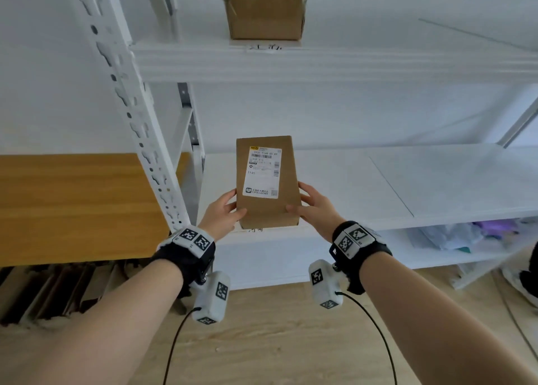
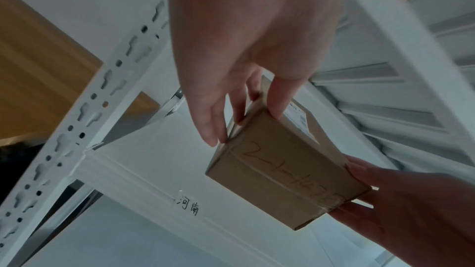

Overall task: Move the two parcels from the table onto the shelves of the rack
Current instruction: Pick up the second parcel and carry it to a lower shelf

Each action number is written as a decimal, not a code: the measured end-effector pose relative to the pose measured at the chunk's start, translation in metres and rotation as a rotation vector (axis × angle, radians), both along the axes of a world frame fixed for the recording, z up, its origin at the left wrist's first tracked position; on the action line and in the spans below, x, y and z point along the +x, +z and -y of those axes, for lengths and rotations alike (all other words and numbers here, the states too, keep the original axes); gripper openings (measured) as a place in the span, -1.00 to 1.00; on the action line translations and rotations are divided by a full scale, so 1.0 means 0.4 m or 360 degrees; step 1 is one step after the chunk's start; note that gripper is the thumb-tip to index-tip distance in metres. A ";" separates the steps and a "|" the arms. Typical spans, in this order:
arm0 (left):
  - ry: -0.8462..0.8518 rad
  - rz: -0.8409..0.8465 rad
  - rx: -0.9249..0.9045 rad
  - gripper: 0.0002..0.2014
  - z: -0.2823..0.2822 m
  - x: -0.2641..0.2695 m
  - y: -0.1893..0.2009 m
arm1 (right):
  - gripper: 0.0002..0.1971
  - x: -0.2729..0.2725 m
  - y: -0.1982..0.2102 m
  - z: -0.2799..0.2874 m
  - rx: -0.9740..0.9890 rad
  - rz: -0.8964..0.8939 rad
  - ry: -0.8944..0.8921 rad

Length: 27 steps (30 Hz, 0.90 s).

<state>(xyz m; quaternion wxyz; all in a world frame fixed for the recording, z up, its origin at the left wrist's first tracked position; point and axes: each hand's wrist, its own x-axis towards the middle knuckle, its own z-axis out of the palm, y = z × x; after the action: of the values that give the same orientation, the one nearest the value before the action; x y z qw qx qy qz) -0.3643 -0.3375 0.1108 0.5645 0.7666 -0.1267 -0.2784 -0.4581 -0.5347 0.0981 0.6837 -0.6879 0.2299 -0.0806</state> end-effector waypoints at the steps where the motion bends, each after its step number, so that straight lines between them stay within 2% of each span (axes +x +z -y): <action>1: -0.0002 -0.0021 0.0019 -0.38 0.020 0.035 -0.012 | -0.29 0.034 -0.010 0.020 0.0011 -0.0018 0.0000; 8: 0.0036 -0.0129 0.0121 -0.38 0.124 0.243 -0.098 | -0.26 0.249 -0.111 0.119 0.0085 -0.0119 0.0029; 13: 0.0094 -0.0169 0.0153 -0.42 0.153 0.331 -0.165 | -0.27 0.344 -0.187 0.141 0.0138 -0.0206 0.0064; 20: 0.0086 -0.0219 0.0172 -0.43 0.158 0.375 -0.231 | -0.32 0.404 -0.248 0.156 0.0245 -0.0286 0.0089; 27: 0.0030 -0.0184 0.0176 -0.44 0.165 0.386 -0.244 | -0.35 0.398 -0.259 0.154 0.0347 -0.0321 0.0030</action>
<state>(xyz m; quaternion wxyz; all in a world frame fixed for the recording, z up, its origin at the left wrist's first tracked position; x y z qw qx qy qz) -0.2098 -0.4033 0.0131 0.5303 0.7804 -0.0712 -0.3235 -0.2989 -0.5963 -0.0054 0.7284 -0.6164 0.2984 0.0210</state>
